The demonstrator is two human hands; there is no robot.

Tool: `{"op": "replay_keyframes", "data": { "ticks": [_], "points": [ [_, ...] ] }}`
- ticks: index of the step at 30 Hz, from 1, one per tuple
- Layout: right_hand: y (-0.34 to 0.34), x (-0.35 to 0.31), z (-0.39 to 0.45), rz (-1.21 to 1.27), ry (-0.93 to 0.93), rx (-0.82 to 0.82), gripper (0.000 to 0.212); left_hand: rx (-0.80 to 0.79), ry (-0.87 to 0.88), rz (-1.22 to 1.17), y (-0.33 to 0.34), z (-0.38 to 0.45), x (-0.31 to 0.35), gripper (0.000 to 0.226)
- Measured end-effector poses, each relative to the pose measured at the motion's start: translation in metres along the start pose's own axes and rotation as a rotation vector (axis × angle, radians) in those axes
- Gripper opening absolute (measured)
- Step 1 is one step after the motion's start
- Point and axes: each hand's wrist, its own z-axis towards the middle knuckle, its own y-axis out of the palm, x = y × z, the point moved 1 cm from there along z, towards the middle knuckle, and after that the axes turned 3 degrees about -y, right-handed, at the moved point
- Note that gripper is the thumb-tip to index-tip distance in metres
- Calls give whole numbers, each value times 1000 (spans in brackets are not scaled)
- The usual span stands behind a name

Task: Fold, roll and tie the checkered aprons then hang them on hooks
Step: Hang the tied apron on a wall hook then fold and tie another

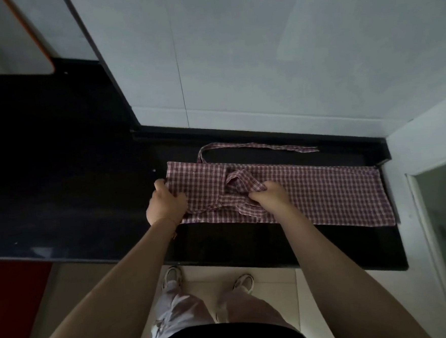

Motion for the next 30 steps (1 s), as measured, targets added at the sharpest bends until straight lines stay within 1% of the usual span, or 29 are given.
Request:
{"op": "replay_keyframes", "data": {
  "ticks": [2,4,6,7,9,10,11,12,14,15,16,18,20,22,24,25,26,27,29,30],
  "points": [
    [-2,-2,-1,4,-26,53,10,-14,-25,-96,-5,3,-2,50],
    [-6,-1,0,-18,-25,198,10,17,-119,-201,-14,9,-10,53],
    [-8,3,3,-27,-15,337,16,33,-185,-226,-20,16,-21,57],
    [-9,3,4,11,2,352,20,46,-201,-198,-21,18,-25,59],
    [-8,2,5,98,58,296,36,158,-173,-75,-21,21,-25,61],
    [-5,1,6,96,80,244,41,241,-102,-8,-20,20,-20,60],
    [-3,0,5,77,96,197,42,301,19,43,-18,17,-13,57],
    [0,-1,6,64,109,173,40,313,181,79,-13,14,-5,55],
    [4,-1,9,113,144,170,39,208,516,187,1,8,8,52],
    [6,-1,9,163,172,163,38,136,623,259,9,6,9,53],
    [7,0,9,241,211,149,34,69,662,330,17,5,8,56],
    [3,1,7,484,293,106,27,-21,598,422,27,13,-3,62],
    [-3,3,-1,758,317,74,21,-75,525,448,34,23,-17,67],
    [-6,8,-8,966,277,5,12,-87,538,427,37,28,-25,71],
    [-7,12,-13,1192,220,-89,9,-68,551,390,38,31,-30,74],
    [-8,12,-14,1263,210,-123,8,-54,553,391,39,32,-31,74],
    [-11,14,-12,1272,203,-129,9,-47,552,402,40,32,-31,74],
    [-12,14,-12,1229,198,-114,14,-50,544,414,41,32,-31,73],
    [-11,17,-4,1040,187,-6,27,-58,520,428,41,32,-29,73],
    [-9,17,0,917,183,81,29,-57,510,432,41,33,-28,73]
  ]
}}
